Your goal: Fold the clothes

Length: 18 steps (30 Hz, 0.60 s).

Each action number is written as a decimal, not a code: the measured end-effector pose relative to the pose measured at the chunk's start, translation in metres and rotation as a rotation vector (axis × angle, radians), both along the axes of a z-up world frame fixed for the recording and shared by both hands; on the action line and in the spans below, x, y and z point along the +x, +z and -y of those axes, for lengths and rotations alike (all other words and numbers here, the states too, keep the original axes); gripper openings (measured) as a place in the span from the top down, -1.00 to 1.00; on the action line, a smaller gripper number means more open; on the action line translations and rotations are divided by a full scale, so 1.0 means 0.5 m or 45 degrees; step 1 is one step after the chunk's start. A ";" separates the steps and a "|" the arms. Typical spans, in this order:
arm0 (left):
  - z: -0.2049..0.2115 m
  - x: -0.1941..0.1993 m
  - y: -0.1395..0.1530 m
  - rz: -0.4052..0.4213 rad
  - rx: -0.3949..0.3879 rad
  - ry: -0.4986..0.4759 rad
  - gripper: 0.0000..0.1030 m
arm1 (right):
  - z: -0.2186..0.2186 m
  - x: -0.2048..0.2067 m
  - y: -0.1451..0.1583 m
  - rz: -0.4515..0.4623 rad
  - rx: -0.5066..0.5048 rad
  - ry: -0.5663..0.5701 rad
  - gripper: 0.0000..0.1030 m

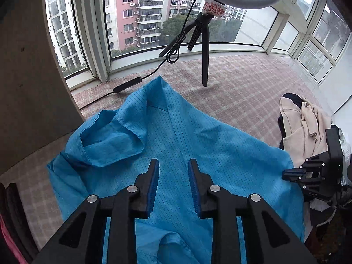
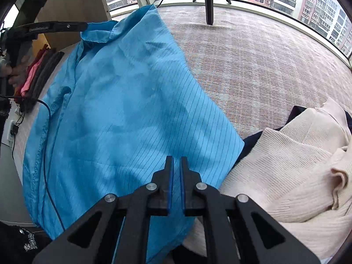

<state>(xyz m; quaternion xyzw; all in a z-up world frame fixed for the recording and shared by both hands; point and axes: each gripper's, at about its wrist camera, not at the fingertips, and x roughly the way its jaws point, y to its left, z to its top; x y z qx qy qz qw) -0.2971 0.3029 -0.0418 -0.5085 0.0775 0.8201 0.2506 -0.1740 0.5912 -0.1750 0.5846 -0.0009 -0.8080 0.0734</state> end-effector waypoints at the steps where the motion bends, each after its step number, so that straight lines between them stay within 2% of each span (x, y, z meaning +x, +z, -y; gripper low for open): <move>1: 0.014 0.041 0.011 -0.007 0.003 0.000 0.49 | 0.004 -0.002 -0.008 0.007 0.048 0.033 0.89; 2: 0.027 0.083 0.022 -0.014 0.007 0.000 0.45 | 0.000 -0.002 -0.011 -0.006 0.041 0.049 0.89; 5: 0.063 0.217 0.022 0.020 0.037 0.056 0.40 | -0.036 0.034 0.033 -0.051 -0.167 0.022 0.89; 9: 0.106 0.403 0.001 0.099 0.092 0.168 0.39 | -0.073 0.143 0.146 -0.193 -0.296 0.069 0.85; 12: 0.139 0.543 -0.015 0.159 0.132 0.252 0.39 | -0.114 0.241 0.215 -0.272 -0.457 0.055 0.55; 13: 0.150 0.590 -0.020 0.179 0.146 0.280 0.39 | -0.126 0.280 0.225 -0.280 -0.534 0.043 0.46; 15: 0.172 0.683 -0.031 0.219 0.173 0.336 0.39 | -0.146 0.356 0.242 -0.293 -0.677 0.017 0.46; 16: 0.183 0.729 -0.036 0.239 0.187 0.364 0.39 | -0.137 0.383 0.227 -0.278 -0.675 -0.007 0.46; 18: 0.172 0.770 -0.075 0.294 0.303 0.385 0.39 | -0.119 0.435 0.195 -0.245 -0.665 -0.055 0.46</move>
